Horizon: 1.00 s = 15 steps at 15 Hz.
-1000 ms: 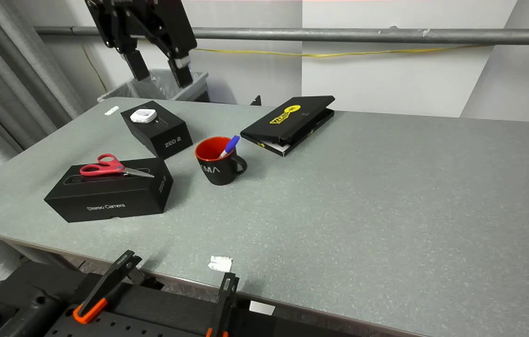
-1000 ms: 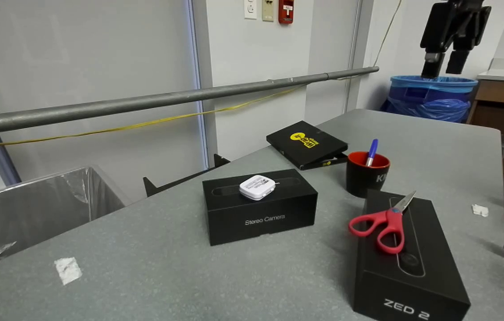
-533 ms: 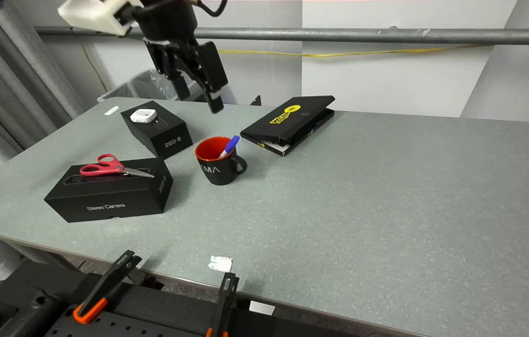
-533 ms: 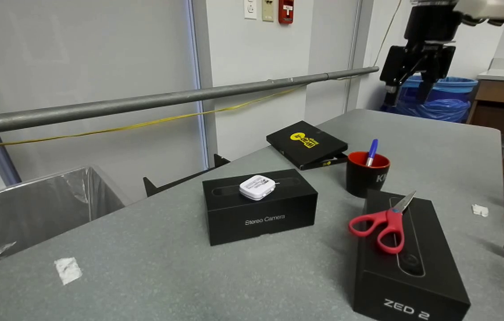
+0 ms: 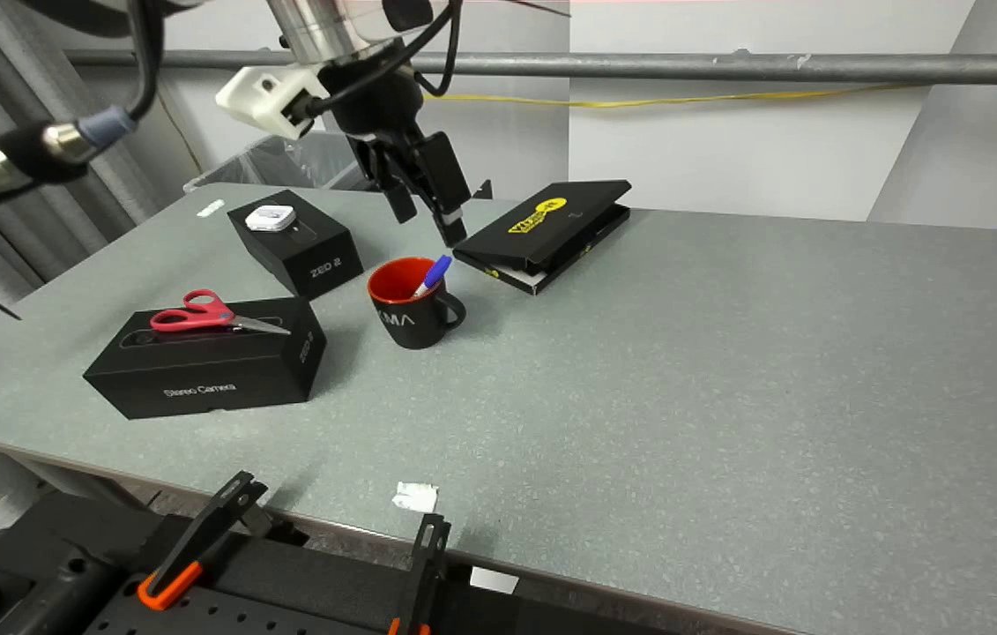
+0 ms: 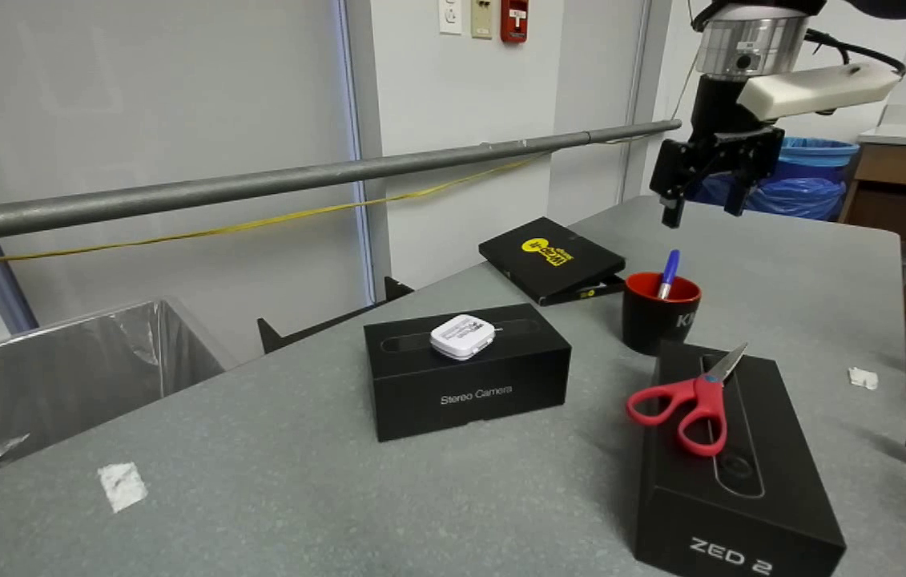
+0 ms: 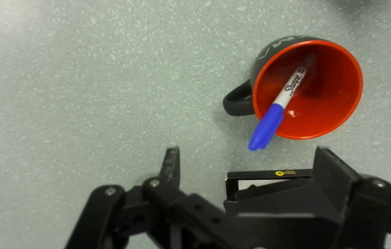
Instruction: Take the marker out of the cup and put it on the table
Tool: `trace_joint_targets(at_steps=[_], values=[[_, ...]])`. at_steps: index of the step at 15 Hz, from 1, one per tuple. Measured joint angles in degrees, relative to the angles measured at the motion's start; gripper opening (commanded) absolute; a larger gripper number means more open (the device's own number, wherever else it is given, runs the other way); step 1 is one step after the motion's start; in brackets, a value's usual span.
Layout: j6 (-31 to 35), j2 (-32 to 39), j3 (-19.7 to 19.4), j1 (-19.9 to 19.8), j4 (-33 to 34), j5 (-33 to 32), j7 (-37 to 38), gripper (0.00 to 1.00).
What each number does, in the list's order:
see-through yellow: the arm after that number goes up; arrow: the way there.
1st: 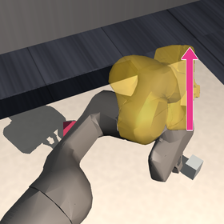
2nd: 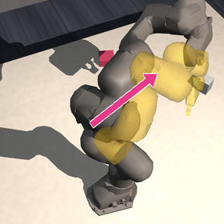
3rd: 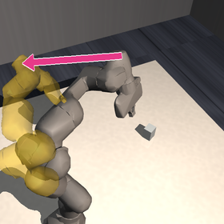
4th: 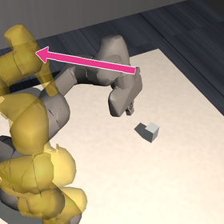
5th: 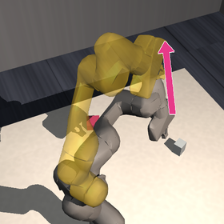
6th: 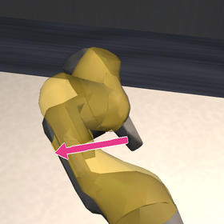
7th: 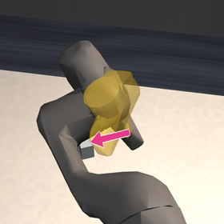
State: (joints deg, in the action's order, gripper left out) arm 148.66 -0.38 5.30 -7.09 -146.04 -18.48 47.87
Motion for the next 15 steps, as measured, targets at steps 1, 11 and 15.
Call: trace_joint_targets(at_steps=[1,11,15], values=[[0.00,0.63,-0.56,0.30,0.24,-1.50,1.79,1.00],[-0.01,5.82,-4.87,4.20,1.91,-6.26,10.31,1.00],[0.34,7.94,-6.24,5.86,3.08,-6.27,11.26,1.00]])
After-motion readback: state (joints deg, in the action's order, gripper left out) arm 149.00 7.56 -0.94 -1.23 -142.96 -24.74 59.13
